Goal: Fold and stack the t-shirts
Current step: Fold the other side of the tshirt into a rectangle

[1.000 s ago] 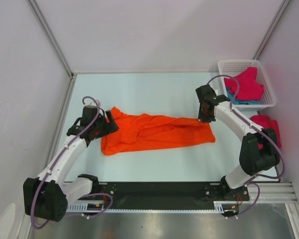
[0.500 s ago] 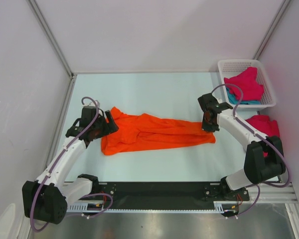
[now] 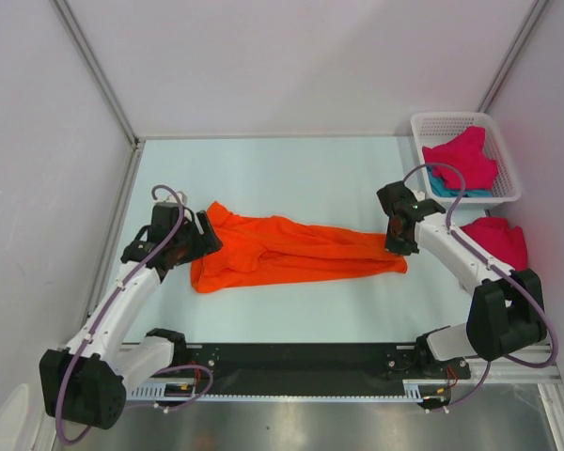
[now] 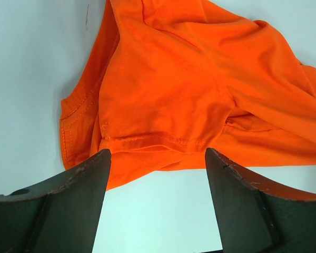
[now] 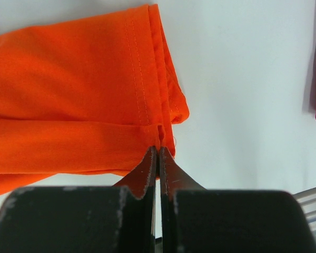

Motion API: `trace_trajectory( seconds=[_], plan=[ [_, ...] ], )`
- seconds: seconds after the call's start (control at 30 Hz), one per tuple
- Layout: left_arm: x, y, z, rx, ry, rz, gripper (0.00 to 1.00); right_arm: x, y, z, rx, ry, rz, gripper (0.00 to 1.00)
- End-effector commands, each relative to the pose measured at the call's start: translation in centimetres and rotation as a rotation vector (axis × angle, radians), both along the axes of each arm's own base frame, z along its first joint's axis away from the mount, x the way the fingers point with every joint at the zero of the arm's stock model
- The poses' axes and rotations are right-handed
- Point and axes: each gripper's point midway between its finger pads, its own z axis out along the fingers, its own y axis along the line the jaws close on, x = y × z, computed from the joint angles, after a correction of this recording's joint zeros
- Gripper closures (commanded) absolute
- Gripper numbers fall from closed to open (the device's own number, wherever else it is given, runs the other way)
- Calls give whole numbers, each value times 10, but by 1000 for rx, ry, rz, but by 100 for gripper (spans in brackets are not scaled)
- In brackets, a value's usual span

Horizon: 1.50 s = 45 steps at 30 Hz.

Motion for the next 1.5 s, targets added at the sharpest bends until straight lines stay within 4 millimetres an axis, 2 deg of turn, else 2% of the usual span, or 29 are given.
trace_trajectory(
  seconds=[0.0, 0.17, 0.2, 0.3, 0.37, 0.57, 0.7, 0.83, 0.93, 1.13, 1.3, 1.4, 1.47],
  plan=[
    [2, 0, 15, 2, -48, -9, 22, -6, -5, 6, -15, -10, -20, 100],
    [-2, 1, 16, 1, -53, -5, 22, -14, -4, 0, -16, 16, -12, 99],
    [-3, 1, 15, -1, -49, -5, 22, -15, -4, -1, -16, 23, -10, 85],
    [-4, 2, 15, 2, -48, -1, 22, -18, -2, -3, -10, 34, -5, 63],
    [-5, 2, 17, 1, -51, -3, 22, -17, -1, -2, -6, 31, -7, 56],
    [-9, 0, 13, -11, -33, -1, 22, -11, 7, 5, 25, 1, -1, 54],
    [-9, 2, 5, -12, -12, 23, 22, 3, 16, 14, 43, -28, 6, 53],
    [-4, 9, -11, 28, 29, 67, 22, 15, 26, 19, 56, -45, 23, 53],
    [0, 13, -33, 63, 111, 90, 22, 21, 32, 19, 61, -43, 35, 53],
    [5, 22, -65, 123, 184, 133, 22, 25, 34, 19, 55, -44, 55, 53],
    [10, 23, -80, 132, 216, 156, 24, 25, 33, 20, 51, -45, 64, 53],
    [13, 24, -85, 134, 223, 161, 27, 26, 32, 21, 46, -48, 65, 53],
    [15, 23, -87, 132, 226, 161, 32, 25, 31, 20, 39, -44, 69, 53]
  ],
)
